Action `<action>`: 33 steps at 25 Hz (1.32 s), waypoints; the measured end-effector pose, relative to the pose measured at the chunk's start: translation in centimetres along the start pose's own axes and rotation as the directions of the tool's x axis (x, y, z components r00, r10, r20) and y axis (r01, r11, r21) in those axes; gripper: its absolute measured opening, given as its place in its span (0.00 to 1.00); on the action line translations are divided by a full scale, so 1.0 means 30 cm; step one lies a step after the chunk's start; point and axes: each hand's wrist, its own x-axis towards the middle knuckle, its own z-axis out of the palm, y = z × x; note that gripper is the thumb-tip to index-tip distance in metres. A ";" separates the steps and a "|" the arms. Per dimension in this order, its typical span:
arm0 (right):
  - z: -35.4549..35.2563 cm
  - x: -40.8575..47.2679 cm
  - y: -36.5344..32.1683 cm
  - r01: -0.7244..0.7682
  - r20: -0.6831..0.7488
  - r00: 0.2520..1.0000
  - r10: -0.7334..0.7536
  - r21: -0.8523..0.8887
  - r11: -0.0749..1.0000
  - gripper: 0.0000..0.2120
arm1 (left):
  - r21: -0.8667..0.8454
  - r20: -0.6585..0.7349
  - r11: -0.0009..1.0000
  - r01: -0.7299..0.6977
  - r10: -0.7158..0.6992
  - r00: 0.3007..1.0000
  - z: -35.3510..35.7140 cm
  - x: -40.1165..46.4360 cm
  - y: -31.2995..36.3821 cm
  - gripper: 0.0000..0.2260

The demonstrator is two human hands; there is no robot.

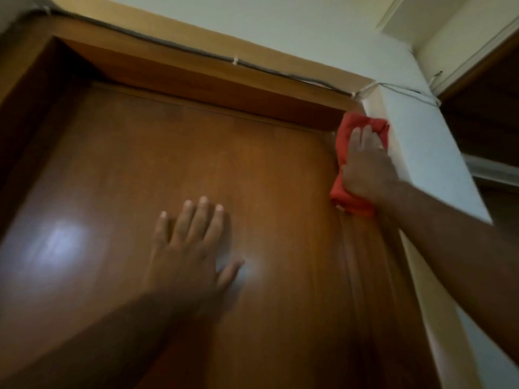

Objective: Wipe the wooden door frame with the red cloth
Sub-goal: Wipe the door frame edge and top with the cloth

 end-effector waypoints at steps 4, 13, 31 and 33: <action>0.212 -0.438 0.164 0.175 0.164 0.976 -0.145 -0.187 0.967 0.49 | -0.054 0.011 0.998 -0.029 0.030 1.000 0.114 -0.111 0.207 0.38; 0.103 0.156 0.055 0.113 0.045 0.993 -0.105 -0.282 0.953 0.43 | 0.003 -0.031 0.998 -0.064 0.064 0.997 0.161 -0.120 0.201 0.37; 0.266 -0.602 0.218 0.112 0.072 0.992 -0.102 -0.156 0.981 0.32 | -0.200 0.064 0.973 -0.113 0.128 0.990 0.263 -0.637 0.392 0.38; 0.331 -0.755 0.247 0.112 -0.015 0.993 -0.117 -0.170 0.979 0.30 | -0.153 0.082 0.973 -0.173 0.187 0.979 0.313 -0.758 0.418 0.36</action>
